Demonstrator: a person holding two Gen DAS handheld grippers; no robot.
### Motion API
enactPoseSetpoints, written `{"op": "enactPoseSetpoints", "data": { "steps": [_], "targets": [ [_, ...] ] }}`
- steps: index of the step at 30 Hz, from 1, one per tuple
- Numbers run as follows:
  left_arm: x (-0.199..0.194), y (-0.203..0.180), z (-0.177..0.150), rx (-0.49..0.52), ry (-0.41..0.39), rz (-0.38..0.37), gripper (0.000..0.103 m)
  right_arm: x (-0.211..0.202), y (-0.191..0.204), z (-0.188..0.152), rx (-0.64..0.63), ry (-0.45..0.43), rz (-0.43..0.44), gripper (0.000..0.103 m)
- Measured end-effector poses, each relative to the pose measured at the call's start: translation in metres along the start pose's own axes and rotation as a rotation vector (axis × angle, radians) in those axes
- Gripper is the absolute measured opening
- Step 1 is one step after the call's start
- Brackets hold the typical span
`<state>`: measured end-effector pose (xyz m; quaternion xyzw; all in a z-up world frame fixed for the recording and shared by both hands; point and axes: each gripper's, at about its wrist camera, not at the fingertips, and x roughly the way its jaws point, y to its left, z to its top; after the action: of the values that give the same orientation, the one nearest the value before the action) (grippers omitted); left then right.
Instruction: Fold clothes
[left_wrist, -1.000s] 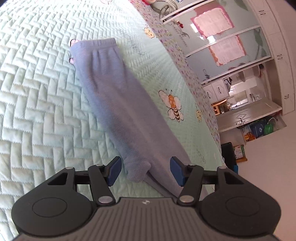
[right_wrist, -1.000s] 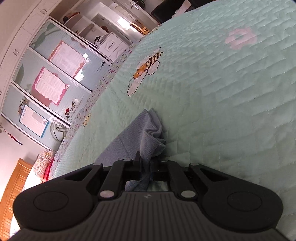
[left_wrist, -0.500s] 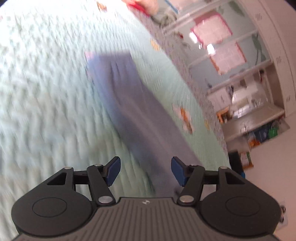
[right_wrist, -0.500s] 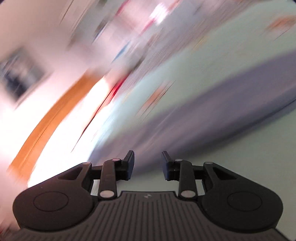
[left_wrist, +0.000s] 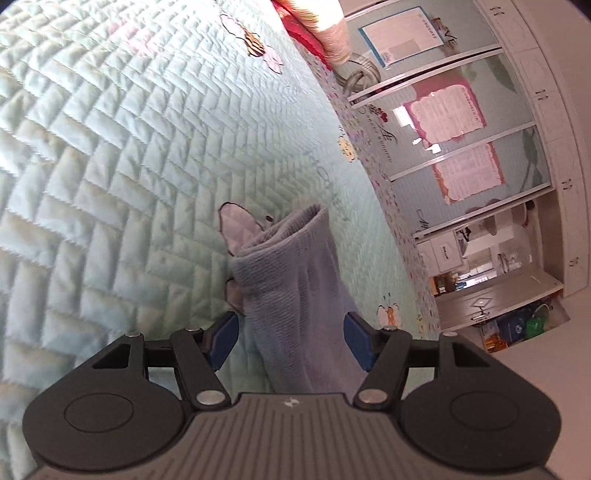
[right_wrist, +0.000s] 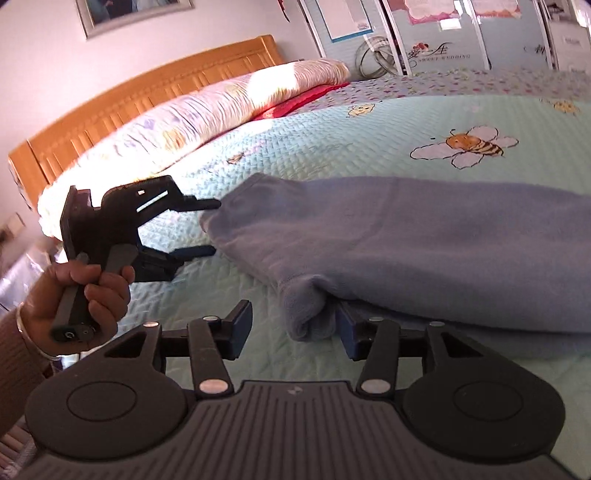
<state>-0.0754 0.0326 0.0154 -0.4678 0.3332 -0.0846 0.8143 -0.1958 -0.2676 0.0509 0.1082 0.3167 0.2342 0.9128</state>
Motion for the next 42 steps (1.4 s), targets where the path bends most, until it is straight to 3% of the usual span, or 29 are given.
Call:
{"op": "enactPoseSetpoints", "data": {
  "steps": [3,4,5,6,7,10,13,18,21,25,26,28,31,34,36,38,40,42],
  "targets": [
    [0.007,-0.004,0.001,0.030,-0.003,-0.001,0.064,0.007,0.003,-0.001,-0.018,-0.017,-0.014,0.051],
    [0.008,-0.006,0.002,0.048,-0.014,0.020,0.054,0.013,0.003,0.000,-0.015,-0.005,-0.016,0.051],
    [0.011,-0.010,0.004,0.080,-0.023,0.070,0.028,0.019,0.004,0.001,-0.011,0.008,-0.017,0.051],
    [0.013,-0.012,0.005,0.106,-0.022,0.112,0.021,0.023,0.003,0.001,0.004,0.022,-0.014,0.051],
    [0.016,-0.012,0.006,0.118,-0.021,0.129,0.021,0.024,0.002,0.001,0.029,0.026,0.002,0.050],
    [0.022,-0.012,0.006,0.156,-0.025,0.166,0.019,0.018,-0.007,-0.003,0.093,0.024,0.046,0.016],
    [0.025,-0.012,0.007,0.156,-0.030,0.163,0.020,0.016,-0.019,-0.016,0.080,0.054,0.061,0.012],
    [0.012,0.000,0.011,0.075,-0.035,0.106,0.023,0.006,-0.024,-0.011,0.104,0.080,0.080,0.015],
    [-0.009,0.001,0.009,0.038,-0.061,0.078,0.030,-0.007,-0.025,-0.008,0.107,0.095,0.091,0.019],
    [-0.037,-0.040,0.002,0.203,-0.145,0.052,0.034,-0.034,-0.033,-0.003,0.161,0.035,0.104,0.019],
    [-0.044,-0.050,0.000,0.244,-0.166,0.046,0.040,-0.038,-0.036,0.001,0.184,0.010,0.100,0.019],
    [-0.036,-0.072,0.003,0.320,-0.133,-0.026,0.048,-0.038,-0.042,0.013,0.232,-0.038,0.099,0.020],
    [0.007,-0.092,0.014,0.390,-0.033,-0.094,0.049,-0.023,-0.060,0.036,0.370,-0.102,0.156,0.020],
    [0.048,-0.079,0.024,0.409,-0.006,-0.037,0.047,0.003,-0.088,0.057,0.570,-0.159,0.231,0.020],
    [0.064,-0.055,0.031,0.351,-0.006,0.007,0.045,0.027,-0.104,0.069,0.656,-0.172,0.250,0.020],
    [0.062,-0.032,0.032,0.287,-0.022,-0.026,0.035,0.054,-0.112,0.080,0.716,-0.169,0.261,0.020],
    [0.056,-0.012,0.032,0.236,-0.045,-0.076,0.033,0.083,-0.115,0.090,0.755,-0.152,0.266,0.020],
    [0.053,-0.002,0.033,0.206,-0.051,-0.092,0.025,0.115,-0.111,0.094,0.780,-0.101,0.307,0.021]
  ]
}}
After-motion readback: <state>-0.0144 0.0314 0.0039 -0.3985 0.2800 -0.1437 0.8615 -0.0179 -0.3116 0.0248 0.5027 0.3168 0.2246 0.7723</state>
